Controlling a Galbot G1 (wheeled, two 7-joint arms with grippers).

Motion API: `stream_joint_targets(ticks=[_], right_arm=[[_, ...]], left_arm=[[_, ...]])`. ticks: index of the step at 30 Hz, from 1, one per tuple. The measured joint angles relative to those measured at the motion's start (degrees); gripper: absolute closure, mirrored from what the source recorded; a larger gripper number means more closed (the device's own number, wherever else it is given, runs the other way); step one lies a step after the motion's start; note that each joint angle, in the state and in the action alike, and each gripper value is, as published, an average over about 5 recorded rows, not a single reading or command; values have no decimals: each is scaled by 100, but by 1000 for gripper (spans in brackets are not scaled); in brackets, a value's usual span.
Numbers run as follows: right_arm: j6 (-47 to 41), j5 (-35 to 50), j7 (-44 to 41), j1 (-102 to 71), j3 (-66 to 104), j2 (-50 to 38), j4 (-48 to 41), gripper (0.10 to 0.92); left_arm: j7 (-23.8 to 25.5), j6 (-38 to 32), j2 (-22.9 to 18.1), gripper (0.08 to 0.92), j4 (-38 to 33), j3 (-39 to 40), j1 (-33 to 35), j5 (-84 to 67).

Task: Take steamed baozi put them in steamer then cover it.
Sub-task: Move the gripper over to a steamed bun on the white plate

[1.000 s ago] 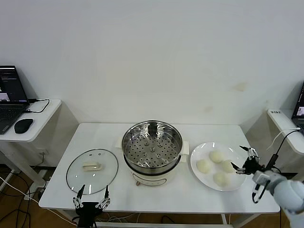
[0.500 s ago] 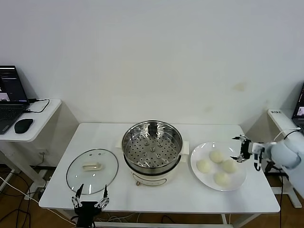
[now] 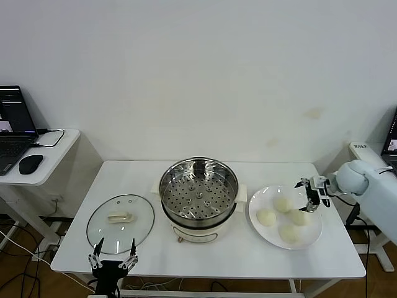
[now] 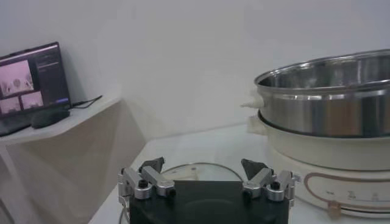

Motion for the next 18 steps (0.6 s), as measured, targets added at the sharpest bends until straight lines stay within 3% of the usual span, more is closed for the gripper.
stream_joint_targets(ticks=[18], right_arm=[[63, -261, -19, 278, -503, 805, -932, 203]], left_arm=[[3, -8, 8, 177, 20, -98, 31, 4]])
